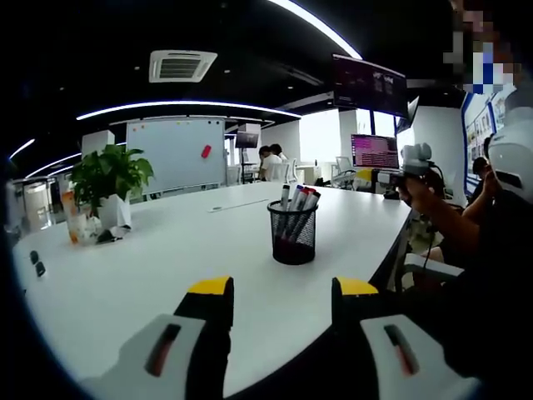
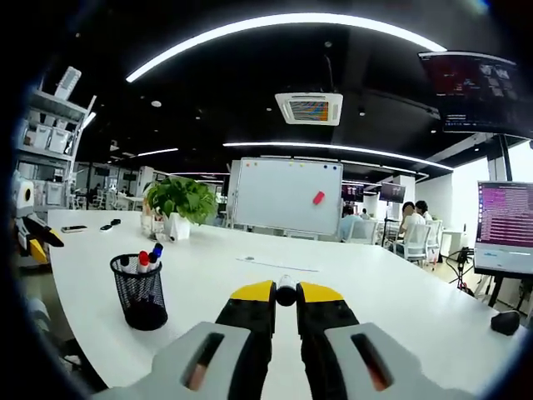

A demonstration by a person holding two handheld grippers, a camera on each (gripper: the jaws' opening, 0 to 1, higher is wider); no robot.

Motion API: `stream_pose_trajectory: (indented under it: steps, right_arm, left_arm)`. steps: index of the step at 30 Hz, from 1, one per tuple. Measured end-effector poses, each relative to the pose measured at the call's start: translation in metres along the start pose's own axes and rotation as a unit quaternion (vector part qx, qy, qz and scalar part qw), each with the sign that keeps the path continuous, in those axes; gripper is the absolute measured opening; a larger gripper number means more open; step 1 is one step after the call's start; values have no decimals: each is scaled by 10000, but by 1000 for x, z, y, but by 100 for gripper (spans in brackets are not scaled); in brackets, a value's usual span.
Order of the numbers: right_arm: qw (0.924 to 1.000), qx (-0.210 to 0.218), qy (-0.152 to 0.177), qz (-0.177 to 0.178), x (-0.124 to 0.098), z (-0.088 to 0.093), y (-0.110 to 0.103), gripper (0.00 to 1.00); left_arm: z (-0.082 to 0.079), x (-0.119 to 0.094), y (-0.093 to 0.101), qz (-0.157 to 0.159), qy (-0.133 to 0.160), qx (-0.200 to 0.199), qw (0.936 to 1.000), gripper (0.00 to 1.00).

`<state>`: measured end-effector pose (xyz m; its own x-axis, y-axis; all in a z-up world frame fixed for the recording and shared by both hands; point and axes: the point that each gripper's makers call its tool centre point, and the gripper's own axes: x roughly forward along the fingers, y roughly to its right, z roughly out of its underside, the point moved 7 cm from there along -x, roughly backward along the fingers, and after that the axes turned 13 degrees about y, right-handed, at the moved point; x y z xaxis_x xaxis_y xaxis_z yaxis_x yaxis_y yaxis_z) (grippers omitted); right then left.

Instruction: Pick up the whiteboard markers from the pen holder and place them facing the whiteboard neatly

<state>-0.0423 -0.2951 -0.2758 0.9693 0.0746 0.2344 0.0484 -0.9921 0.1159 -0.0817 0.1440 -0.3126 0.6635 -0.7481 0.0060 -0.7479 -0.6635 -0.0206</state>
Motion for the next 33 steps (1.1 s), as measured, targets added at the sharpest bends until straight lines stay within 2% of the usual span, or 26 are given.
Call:
stream_pose_trajectory:
  steps: [6,10,19,23,33]
  right_arm:
    - [10000,-24,-86,-33,2,7,-2,13]
    - [9994,-194,-280,-97,3,17,-6,13]
    - [9986,-82,-508,-106,5,32,-4,13]
    - [9980,-51,-624,-114,5,39,-6,13]
    - [9954,120,-942,-97,2,55,-9,13]
  left_arm:
    - [0,-2,-2,-35,13,-13,10000,48]
    - [-2,-3,-3,-54,56,0,10000,48]
    - [-1,0,-2,-37,29,-22,10000,49]
    - [4,6,-4,-186,-81,-216,9996,51]
    - [1,5,2,-102,-57,-159,9998,51]
